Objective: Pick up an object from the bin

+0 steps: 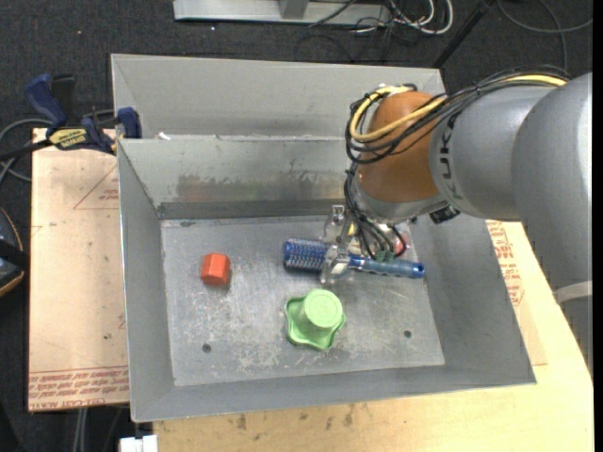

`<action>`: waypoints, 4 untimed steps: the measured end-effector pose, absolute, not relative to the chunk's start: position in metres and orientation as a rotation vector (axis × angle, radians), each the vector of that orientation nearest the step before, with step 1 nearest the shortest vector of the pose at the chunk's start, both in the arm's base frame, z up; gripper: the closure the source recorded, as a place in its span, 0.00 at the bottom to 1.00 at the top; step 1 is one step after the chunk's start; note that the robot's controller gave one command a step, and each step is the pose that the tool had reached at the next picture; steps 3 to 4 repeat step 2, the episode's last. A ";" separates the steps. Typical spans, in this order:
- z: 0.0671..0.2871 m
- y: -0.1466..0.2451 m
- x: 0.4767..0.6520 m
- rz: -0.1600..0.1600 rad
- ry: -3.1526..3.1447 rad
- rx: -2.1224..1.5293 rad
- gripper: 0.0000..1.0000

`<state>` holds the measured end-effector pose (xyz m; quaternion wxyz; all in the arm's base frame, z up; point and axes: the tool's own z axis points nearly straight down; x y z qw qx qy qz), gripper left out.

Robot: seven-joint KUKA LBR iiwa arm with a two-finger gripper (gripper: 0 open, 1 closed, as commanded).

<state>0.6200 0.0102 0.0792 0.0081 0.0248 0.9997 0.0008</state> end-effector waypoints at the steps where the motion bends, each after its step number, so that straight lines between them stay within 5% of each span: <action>1: 0.110 0.010 0.621 0.002 3.134 0.077 1.00; 2: 0.194 0.010 0.624 0.002 3.130 0.075 1.00; 4: 0.194 0.010 0.624 0.002 3.130 0.075 1.00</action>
Offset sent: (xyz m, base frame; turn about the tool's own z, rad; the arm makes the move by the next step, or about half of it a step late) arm -0.0001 -0.0001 0.0292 0.0000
